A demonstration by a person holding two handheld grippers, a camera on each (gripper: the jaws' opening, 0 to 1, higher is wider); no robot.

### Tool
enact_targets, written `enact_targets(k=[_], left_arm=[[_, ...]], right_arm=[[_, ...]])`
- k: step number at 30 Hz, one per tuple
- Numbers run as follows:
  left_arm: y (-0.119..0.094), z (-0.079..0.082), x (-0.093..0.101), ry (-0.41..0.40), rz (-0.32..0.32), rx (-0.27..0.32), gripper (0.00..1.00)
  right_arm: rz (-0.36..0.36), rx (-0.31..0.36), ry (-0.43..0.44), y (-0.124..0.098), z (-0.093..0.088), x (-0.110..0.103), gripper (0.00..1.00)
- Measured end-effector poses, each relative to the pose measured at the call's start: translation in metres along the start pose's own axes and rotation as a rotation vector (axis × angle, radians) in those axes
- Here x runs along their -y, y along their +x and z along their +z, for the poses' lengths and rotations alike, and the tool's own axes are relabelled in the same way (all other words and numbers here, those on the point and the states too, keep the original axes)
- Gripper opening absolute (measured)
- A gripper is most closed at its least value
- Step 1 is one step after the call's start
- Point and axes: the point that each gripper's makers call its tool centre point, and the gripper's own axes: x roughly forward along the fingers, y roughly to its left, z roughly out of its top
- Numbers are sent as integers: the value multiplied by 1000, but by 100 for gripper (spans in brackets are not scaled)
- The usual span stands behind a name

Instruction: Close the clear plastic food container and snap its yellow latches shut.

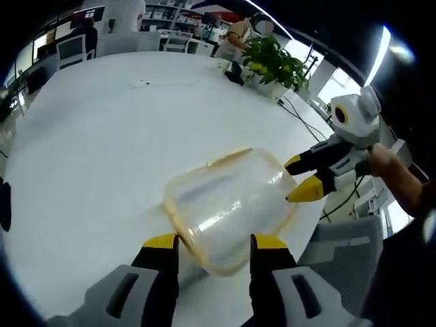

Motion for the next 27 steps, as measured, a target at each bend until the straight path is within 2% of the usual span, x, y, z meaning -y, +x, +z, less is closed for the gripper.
enact_targets(k=[18,23,27], left_arm=[[0,0,1,-11,-3,6,35],[-1,-2,3,44,-14,6,37],[-5,2,3,63,-11,18,38]], right_arm=[[15,16,-13,-1,-1,0,37],[21,12,-25,-2,-2,0,35],[15,21,-69,-5,1,0,34]])
